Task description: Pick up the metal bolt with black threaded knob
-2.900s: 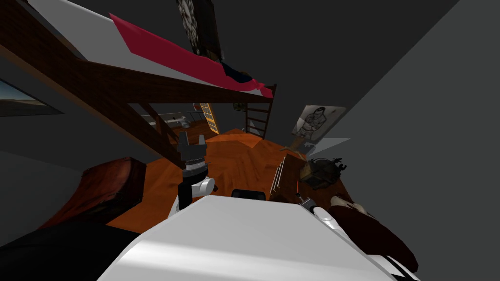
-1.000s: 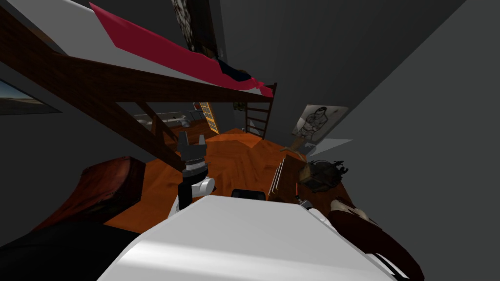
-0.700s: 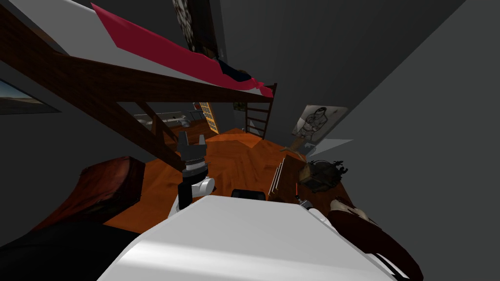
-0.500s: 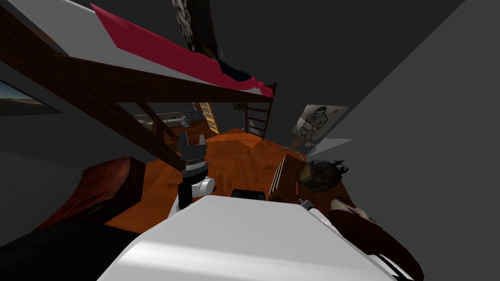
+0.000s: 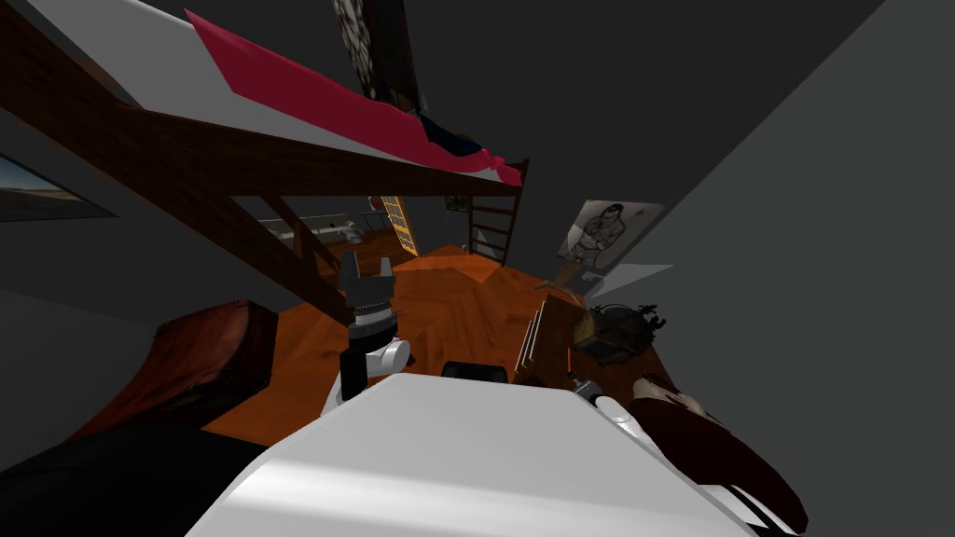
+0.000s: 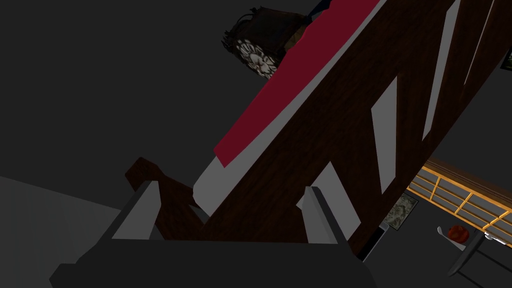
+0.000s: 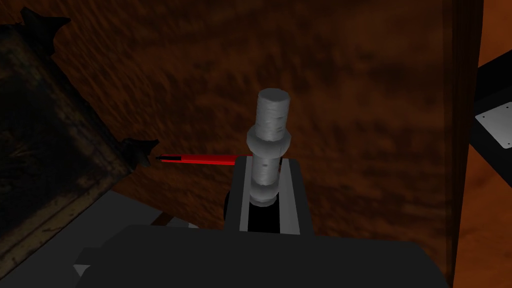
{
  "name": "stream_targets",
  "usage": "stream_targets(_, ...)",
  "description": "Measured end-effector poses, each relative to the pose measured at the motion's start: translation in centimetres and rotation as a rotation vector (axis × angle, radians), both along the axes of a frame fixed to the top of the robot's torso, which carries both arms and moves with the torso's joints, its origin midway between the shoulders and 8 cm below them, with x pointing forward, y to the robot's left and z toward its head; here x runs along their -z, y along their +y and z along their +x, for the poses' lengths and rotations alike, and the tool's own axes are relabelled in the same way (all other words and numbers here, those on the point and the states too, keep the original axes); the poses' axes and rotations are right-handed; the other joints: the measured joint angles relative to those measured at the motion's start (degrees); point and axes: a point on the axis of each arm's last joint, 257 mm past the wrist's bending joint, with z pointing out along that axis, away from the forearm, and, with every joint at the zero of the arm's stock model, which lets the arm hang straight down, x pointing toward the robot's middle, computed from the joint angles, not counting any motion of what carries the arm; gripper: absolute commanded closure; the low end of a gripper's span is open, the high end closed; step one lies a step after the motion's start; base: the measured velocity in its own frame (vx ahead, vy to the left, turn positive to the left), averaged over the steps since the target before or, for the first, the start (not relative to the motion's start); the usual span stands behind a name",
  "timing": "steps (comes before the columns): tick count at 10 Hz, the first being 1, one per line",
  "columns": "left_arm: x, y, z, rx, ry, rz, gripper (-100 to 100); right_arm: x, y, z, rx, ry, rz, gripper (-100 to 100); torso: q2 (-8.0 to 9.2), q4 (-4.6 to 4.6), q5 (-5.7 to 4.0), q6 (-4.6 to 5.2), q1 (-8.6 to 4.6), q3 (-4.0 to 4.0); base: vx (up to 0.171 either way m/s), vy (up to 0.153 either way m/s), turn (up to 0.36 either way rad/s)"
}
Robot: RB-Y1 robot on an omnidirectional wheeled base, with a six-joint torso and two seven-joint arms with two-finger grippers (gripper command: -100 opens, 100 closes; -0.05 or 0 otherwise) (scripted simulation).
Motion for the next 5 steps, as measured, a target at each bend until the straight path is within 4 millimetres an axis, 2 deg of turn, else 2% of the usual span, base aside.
stream_targets(1,0.00,0.00,0.00,0.000,0.000,0.000,0,-0.35,-0.57,0.08,-0.002,-0.001,-0.001,100,0.05,0.00,0.01,0.01,0.10,0.02,-0.018,0.040,-0.007)
stream_targets(4,0.00,0.00,0.00,0.000,0.000,0.000,0,-0.44,-0.63,-0.01,-0.014,0.007,-0.003,100,-0.03,0.00,-0.03,-0.02,-0.14,-0.01,-0.003,0.004,0.000)
stream_targets(5,0.00,0.00,0.00,0.000,0.000,0.000,0,-0.44,-0.64,0.00,-0.012,0.006,-0.002,0,-0.04,-0.01,-0.04,-0.01,-0.16,-0.02,0.000,0.000,0.000)
